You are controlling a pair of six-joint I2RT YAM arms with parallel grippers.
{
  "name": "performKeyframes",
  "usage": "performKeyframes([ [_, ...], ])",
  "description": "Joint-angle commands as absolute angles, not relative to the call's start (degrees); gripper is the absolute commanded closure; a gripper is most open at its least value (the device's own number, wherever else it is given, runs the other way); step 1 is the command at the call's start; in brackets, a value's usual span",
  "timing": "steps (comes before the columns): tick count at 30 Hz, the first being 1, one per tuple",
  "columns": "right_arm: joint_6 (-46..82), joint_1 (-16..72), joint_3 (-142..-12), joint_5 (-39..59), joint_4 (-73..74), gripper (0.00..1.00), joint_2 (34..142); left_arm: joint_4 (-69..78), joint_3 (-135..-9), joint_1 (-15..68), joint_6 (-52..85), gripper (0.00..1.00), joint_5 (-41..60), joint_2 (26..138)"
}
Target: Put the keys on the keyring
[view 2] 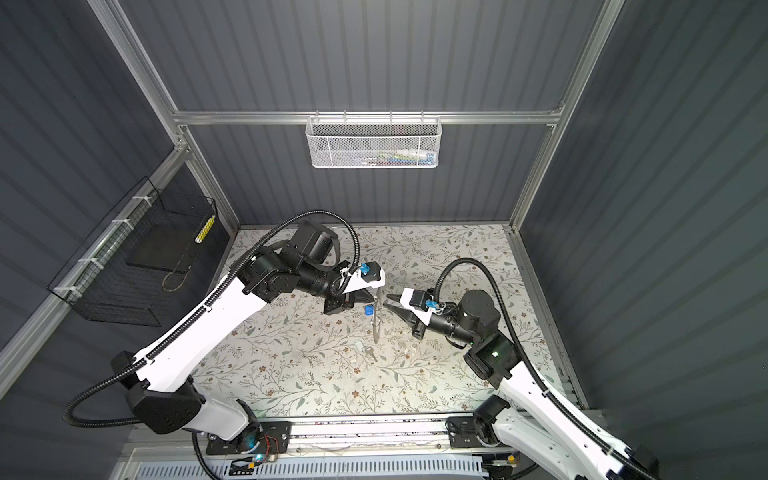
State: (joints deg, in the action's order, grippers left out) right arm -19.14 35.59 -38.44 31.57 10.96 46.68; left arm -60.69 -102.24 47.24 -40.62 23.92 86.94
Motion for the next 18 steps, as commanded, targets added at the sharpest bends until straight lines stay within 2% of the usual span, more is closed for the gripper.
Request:
performKeyframes([
  [1, -20.1, 36.5, -39.5, 30.5, 10.1, 0.77, 47.5, -64.4, -104.5, 48.5, -42.2, 1.0, 22.7, 87.5],
  [18, -17.3, 37.1, -38.2, 32.5, 15.4, 0.8, 49.6, -64.9, -104.8, 49.5, -42.3, 1.0, 21.4, 88.4],
])
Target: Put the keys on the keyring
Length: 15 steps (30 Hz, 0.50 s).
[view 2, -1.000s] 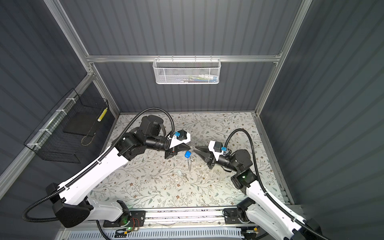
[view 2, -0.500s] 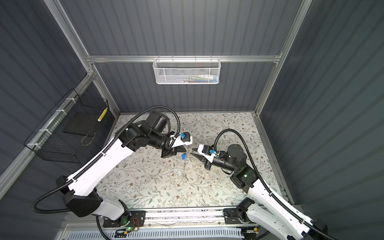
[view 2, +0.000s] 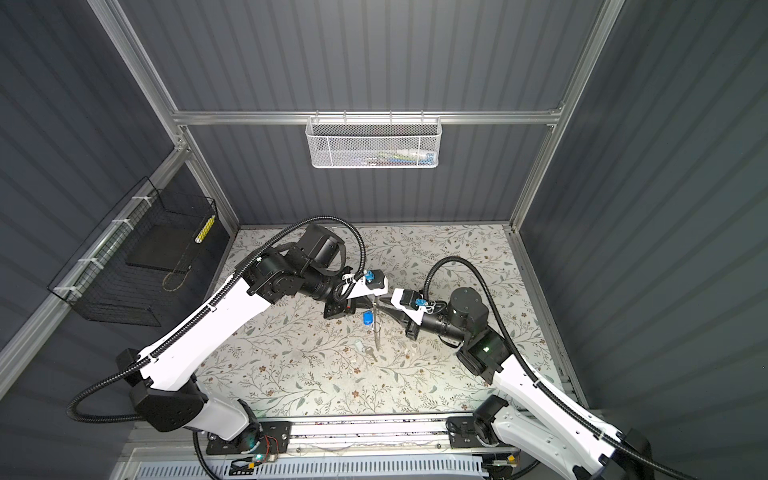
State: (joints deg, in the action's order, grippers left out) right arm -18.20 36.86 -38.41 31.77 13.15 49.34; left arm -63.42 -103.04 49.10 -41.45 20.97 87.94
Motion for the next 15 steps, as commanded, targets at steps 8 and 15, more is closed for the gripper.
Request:
performKeyframes([
  [8, -16.5, 37.1, -38.4, 33.5, 15.1, 0.87, 50.5, -65.0, -104.7, 49.4, -42.5, 1.0, 21.8, 88.4],
  [15, -16.2, 37.1, -38.7, 34.1, 15.2, 0.96, 51.2, -65.0, -104.8, 49.5, -42.8, 1.0, 22.6, 88.7],
])
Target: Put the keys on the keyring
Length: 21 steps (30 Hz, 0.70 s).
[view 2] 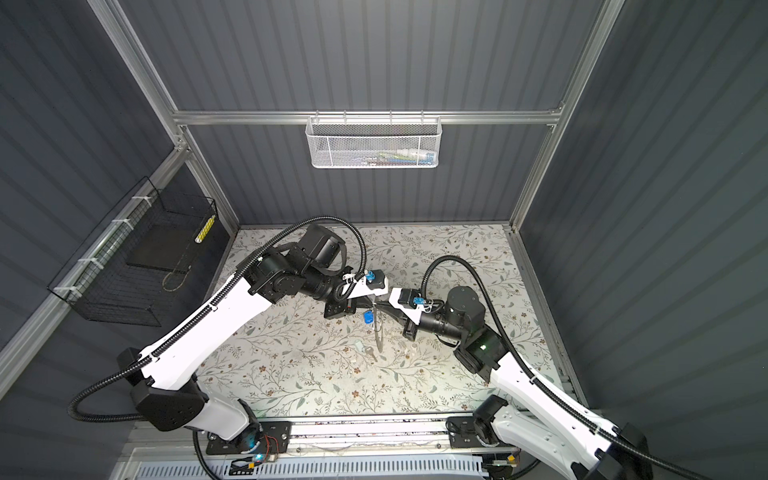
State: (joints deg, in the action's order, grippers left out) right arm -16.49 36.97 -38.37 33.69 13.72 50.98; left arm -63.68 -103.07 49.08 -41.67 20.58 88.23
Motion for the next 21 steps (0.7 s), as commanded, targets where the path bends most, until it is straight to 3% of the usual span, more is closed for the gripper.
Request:
performKeyframes([
  [1, -16.0, 37.1, -38.6, 34.1, 15.6, 0.98, 51.2, -65.0, -104.8, 49.5, -42.8, 1.0, 22.6, 88.6],
  [3, -15.8, 37.1, -38.4, 34.1, 16.1, 1.0, 51.0, -64.7, -104.4, 49.6, -42.6, 0.98, 22.1, 88.4],
  [4, -15.5, 37.1, -38.2, 34.0, 16.1, 1.0, 51.0, -64.1, -104.1, 49.5, -41.7, 0.82, 21.2, 88.1],
  [5, -15.5, 37.1, -38.2, 34.0, 16.2, 1.0, 50.9, -63.2, -103.5, 49.5, -41.2, 0.72, 20.0, 87.5],
  [8, -14.6, 37.1, -37.5, 33.6, 17.3, 1.0, 50.6, -59.0, -99.3, 48.6, -39.6, 0.58, 16.4, 84.1],
  [13, -13.2, 37.1, -36.4, 34.0, 20.0, 1.0, 50.7, -48.9, -90.2, 46.4, -33.7, 0.49, 17.0, 77.8],
  [21, -12.2, 37.0, -36.2, 33.7, 21.7, 1.0, 51.0, -39.9, -80.0, 46.3, -27.6, 0.5, 22.2, 72.2],
])
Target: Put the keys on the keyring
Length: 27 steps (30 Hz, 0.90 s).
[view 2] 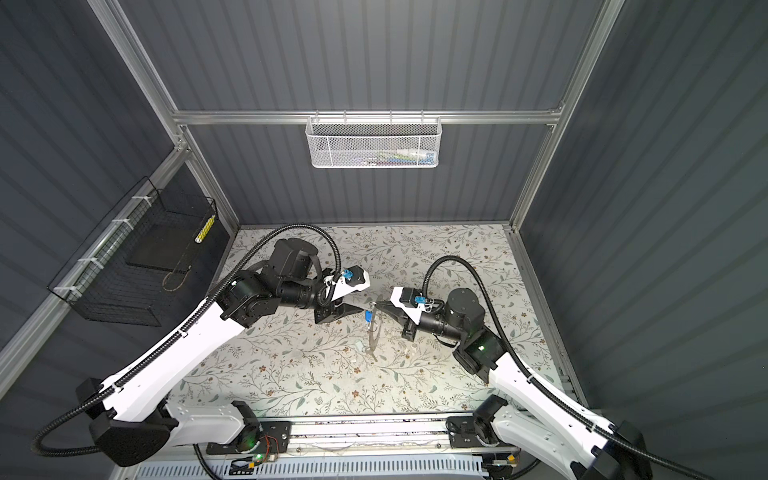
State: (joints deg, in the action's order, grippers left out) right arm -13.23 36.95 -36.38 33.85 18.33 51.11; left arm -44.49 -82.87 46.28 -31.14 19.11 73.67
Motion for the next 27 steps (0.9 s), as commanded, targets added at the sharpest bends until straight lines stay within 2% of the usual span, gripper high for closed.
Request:
performKeyframes([
  [1, -12.0, 36.9, -36.1, 33.7, 22.0, 1.0, 51.0, -39.0, -78.5, 46.3, -27.0, 0.5, 22.8, 71.8],
  [21, -11.1, 36.7, -35.1, 34.4, 25.1, 1.0, 50.6, -32.5, -72.1, 46.3, -24.4, 0.61, 26.6, 71.8],
  [23, -11.0, 36.6, -35.0, 34.3, 25.3, 1.0, 50.6, -31.9, -71.6, 46.3, -24.1, 0.65, 26.7, 71.6],
  [27, -10.9, 36.5, -35.0, 34.3, 25.5, 1.0, 50.8, -30.7, -71.0, 46.3, -24.0, 0.8, 27.2, 71.4],
])
